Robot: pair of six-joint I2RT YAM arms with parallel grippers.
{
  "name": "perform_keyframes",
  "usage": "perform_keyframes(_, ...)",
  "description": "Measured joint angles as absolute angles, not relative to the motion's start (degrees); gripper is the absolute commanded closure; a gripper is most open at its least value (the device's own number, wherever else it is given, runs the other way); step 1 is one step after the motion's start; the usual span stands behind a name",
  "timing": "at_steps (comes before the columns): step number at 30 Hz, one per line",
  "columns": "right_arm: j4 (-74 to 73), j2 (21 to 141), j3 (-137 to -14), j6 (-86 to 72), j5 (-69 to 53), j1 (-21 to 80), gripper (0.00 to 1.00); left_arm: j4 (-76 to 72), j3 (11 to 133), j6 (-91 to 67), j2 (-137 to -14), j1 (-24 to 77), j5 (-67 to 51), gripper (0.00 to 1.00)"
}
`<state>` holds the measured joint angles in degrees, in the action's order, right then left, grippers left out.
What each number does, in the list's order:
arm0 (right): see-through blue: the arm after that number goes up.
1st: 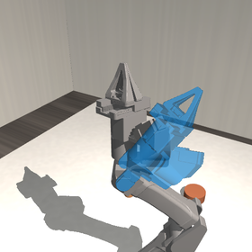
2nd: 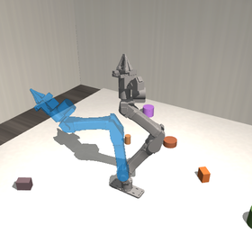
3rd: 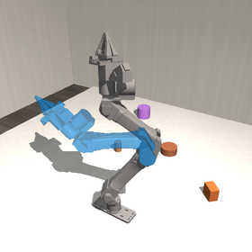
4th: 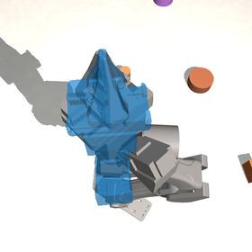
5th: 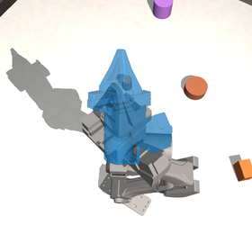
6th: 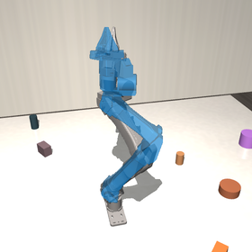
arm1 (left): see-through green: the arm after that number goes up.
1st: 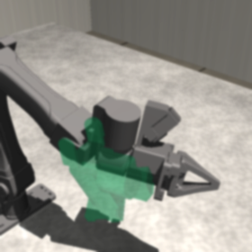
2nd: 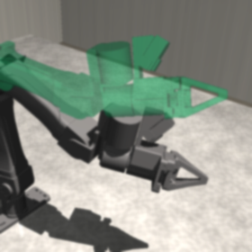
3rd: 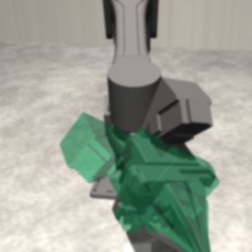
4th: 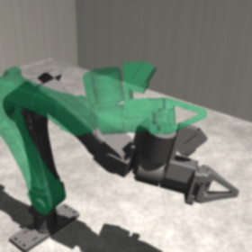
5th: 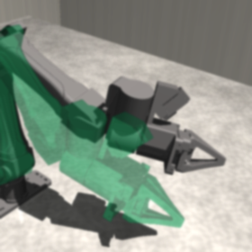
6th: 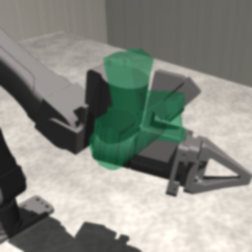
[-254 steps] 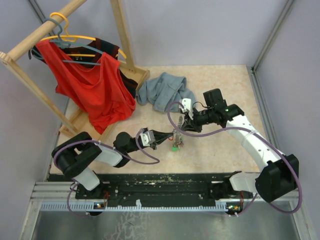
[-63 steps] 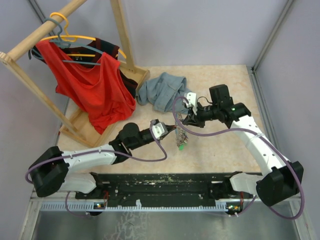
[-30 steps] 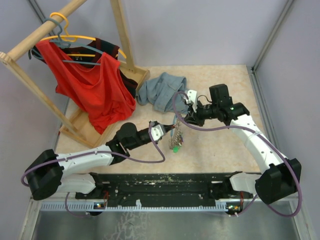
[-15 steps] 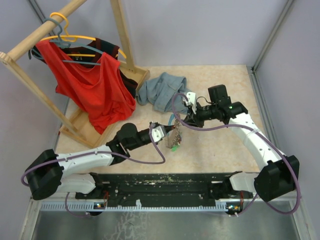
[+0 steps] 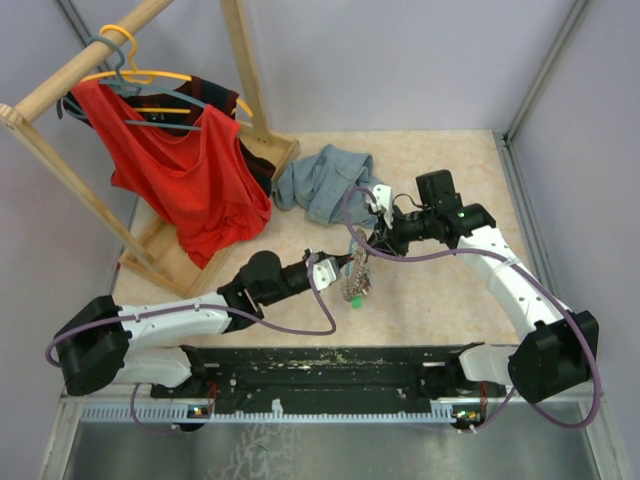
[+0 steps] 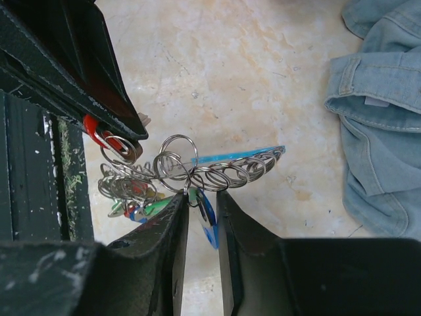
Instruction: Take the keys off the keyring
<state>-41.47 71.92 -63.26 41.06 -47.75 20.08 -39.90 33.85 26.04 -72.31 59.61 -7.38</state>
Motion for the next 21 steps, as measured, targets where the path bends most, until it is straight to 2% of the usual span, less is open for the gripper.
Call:
perform_keyframes(8,-42.3,71.9,-63.3,41.9,-47.5,18.9,0.63,-39.7,33.9,26.8,-72.3,59.7,-5.1,1.00)
perform_keyframes(21,-47.9,71.1,-63.9,47.4,-51.7,17.5,0.62,-37.2,34.9,25.7,-72.3,60.2,-4.0,1.00)
